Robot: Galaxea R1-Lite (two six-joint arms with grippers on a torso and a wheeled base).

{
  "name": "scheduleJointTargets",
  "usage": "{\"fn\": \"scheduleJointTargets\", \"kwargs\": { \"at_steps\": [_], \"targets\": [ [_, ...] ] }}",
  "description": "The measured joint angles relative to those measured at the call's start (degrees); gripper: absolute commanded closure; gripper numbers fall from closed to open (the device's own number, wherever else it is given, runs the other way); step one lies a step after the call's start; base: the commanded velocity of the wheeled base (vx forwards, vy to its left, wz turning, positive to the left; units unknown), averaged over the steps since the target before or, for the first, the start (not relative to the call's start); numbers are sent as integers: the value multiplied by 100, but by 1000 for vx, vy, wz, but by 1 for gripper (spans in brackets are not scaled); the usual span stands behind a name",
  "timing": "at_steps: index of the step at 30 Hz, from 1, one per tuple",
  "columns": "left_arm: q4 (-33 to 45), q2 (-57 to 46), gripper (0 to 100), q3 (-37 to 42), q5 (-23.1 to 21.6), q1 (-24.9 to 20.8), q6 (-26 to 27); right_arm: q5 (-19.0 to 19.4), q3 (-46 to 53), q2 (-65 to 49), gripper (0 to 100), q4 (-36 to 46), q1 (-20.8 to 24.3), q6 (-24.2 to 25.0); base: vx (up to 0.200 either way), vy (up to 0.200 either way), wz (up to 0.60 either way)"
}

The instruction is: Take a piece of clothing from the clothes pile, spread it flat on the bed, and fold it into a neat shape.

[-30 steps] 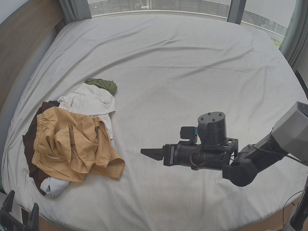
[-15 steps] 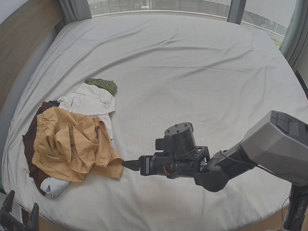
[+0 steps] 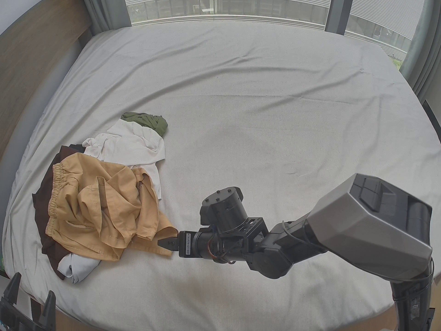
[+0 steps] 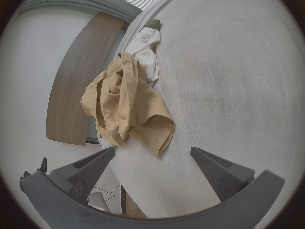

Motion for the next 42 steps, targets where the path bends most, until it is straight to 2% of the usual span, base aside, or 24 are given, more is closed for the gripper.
{"fn": "scheduleJointTargets", "kwargs": {
  "at_steps": [13, 21, 33, 34, 42],
  "targets": [
    [2, 0, 0, 0, 0, 0, 0, 0, -783, 473, 0, 512, 179, 143, 0, 0, 0],
    [0, 0, 0, 0, 0, 0, 0, -160, -1401, 733, 0, 797, 223, 252, 0, 0, 0],
    [0, 0, 0, 0, 0, 0, 0, -263, -1674, 947, 0, 912, 228, 255, 0, 0, 0],
    [0, 0, 0, 0, 2, 0, -2, -288, -1715, 964, 100, 952, 228, 257, 0, 0, 0],
    [-2, 0, 0, 0, 2, 0, 0, -411, -1919, 1111, 100, 1024, 226, 263, 0, 0, 0]
  ]
}}
